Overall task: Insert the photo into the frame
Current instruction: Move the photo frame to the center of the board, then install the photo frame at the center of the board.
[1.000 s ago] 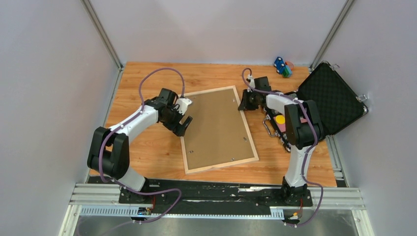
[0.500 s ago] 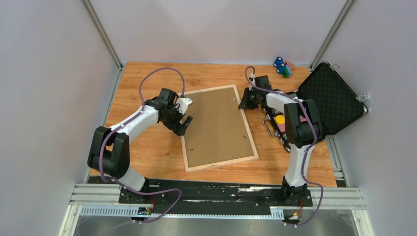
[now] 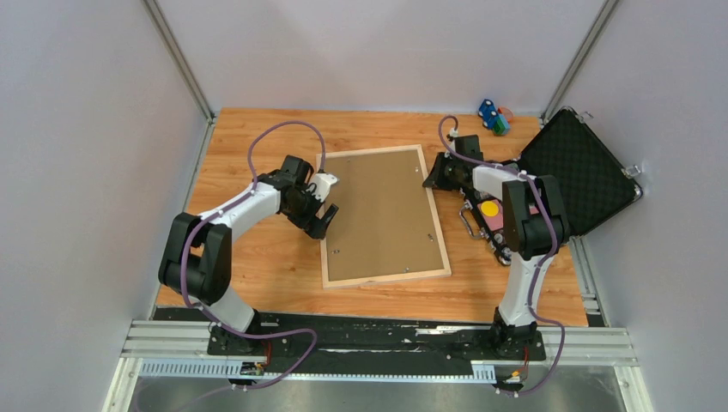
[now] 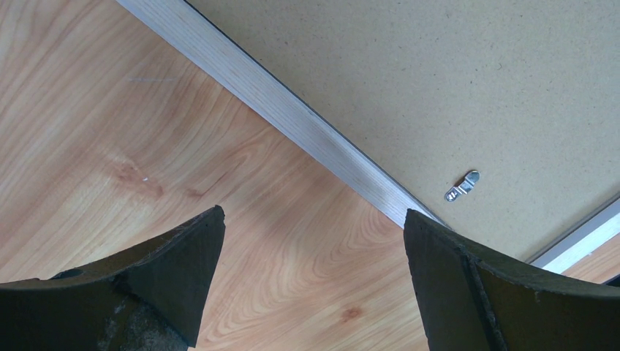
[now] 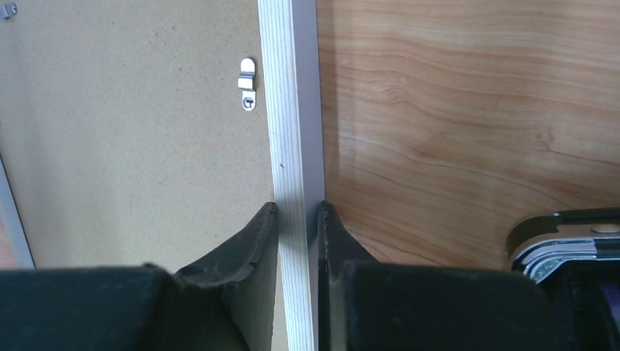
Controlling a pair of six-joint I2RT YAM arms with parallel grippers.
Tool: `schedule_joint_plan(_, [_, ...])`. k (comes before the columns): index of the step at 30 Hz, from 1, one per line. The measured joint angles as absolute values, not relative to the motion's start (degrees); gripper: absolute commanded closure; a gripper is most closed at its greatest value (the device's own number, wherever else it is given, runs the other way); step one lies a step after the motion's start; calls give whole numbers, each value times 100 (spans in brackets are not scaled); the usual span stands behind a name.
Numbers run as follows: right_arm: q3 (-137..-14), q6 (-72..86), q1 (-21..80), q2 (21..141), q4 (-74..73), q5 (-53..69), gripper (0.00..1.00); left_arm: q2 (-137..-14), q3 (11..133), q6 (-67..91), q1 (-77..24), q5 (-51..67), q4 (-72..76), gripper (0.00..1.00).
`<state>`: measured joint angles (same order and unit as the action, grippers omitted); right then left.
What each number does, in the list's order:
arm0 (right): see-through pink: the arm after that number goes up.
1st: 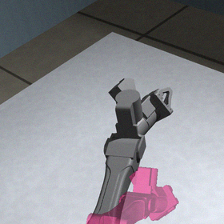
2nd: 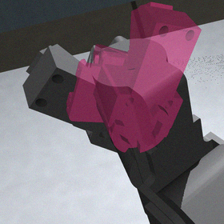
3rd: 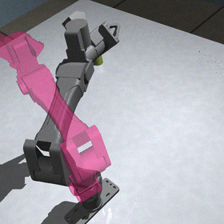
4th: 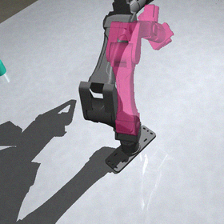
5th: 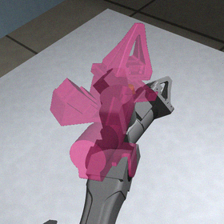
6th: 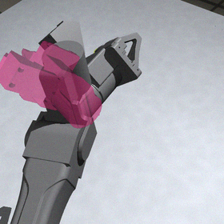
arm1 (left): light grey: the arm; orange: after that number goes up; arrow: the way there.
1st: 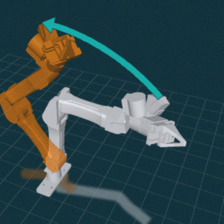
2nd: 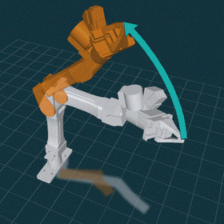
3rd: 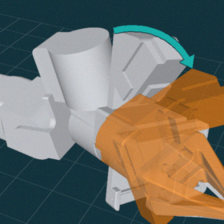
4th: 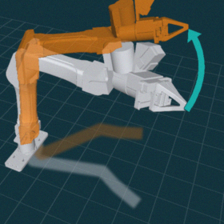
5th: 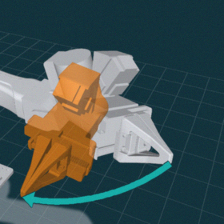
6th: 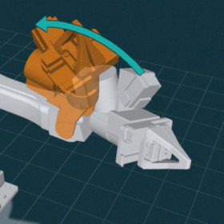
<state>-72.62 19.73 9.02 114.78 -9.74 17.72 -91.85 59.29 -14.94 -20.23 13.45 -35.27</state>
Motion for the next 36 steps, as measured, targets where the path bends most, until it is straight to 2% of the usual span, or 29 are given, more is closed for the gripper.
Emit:
schedule_joint_plan(4, [-7150, 1990, 897, 11417, -869, 1728, 99, -9223, 5929, -1494, -2023, 1431, -3524, 0])
schedule_joint_plan(6, [-7094, 1990, 886, 11375, -843, 1693, 95, -9233, 5929, -1494, -2023, 1481, -3524, 0])
schedule_joint_plan(10, [-6991, 1986, 864, 11295, -816, 1643, 65, -9238, 5929, -1494, -2027, 1579, -3518, 0])
schedule_joint_plan(15, [-6928, 2047, 829, 11242, -819, 1608, 46, -9238, 5929, -1492, -2062, 1601, -3489, 0])
schedule_joint_plan(24, [-7118, 1905, 1013, 11216, -1144, 1149, 41, -9238, 5929, -1494, -2071, 1533, -3487, 0])
schedule_joint_plan(28, [-7170, 1828, 1087, 11212, -1236, 985, 33, -9236, 5929, -1496, -2071, 1507, -3492, 0])
schedule_joint_plan(36, [-7177, 1667, 1135, 11179, -1319, 978, 35, -9085, 5929, -1573, -2180, 1566, -3546, 0])
